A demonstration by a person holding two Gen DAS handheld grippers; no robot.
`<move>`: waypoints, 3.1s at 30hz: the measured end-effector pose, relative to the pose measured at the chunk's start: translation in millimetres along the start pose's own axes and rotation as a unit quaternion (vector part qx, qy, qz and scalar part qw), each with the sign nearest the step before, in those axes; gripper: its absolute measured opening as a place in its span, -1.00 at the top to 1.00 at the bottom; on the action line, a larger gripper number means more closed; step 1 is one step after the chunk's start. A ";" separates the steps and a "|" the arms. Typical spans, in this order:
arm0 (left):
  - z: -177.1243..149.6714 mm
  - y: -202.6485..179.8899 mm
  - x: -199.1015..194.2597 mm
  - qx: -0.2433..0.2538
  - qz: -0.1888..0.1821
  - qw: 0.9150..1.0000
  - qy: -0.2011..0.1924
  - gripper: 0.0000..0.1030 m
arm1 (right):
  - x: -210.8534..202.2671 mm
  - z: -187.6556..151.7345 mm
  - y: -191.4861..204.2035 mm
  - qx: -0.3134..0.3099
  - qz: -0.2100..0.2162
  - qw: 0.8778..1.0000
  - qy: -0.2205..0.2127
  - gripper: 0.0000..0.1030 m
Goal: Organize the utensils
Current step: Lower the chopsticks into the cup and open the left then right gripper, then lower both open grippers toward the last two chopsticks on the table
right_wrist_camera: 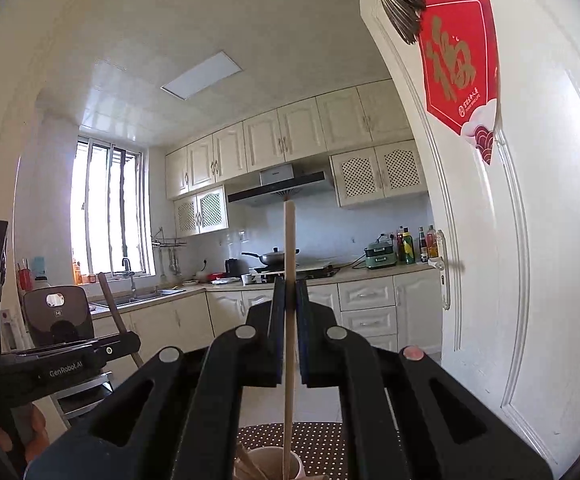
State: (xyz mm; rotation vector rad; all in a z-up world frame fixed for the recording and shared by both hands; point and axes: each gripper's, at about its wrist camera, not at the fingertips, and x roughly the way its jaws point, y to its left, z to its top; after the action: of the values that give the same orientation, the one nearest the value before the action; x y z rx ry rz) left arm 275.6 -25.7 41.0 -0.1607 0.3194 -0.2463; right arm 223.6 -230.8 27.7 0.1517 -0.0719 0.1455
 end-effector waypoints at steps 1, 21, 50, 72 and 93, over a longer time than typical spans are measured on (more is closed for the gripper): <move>-1.1 -0.2 2.1 -0.001 -0.002 1.000 0.001 0.89 | 3.6 -2.6 0.3 0.001 0.001 1.000 0.004 0.92; -14.0 -2.3 16.3 -0.005 -0.015 1.000 -0.009 0.89 | 33.3 -27.7 -2.1 0.014 0.017 0.999 0.047 0.92; -37.0 -7.9 -1.2 0.028 0.008 0.999 0.036 -0.11 | 27.3 -43.3 4.1 0.010 0.044 0.992 0.120 0.91; -31.8 -8.7 -66.9 0.046 0.050 0.998 0.001 -0.39 | -12.1 -16.9 24.6 -0.006 0.053 0.992 0.115 0.46; -59.1 -1.2 -139.7 0.055 0.080 0.995 -0.024 -0.54 | -79.3 -20.7 46.0 -0.036 0.067 0.990 0.116 0.25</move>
State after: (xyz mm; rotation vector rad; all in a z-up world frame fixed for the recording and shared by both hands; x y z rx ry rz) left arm 127.3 3.1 26.4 -0.0329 0.2685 -0.1011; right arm 139.7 -193.5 7.5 0.0570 0.1449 0.2924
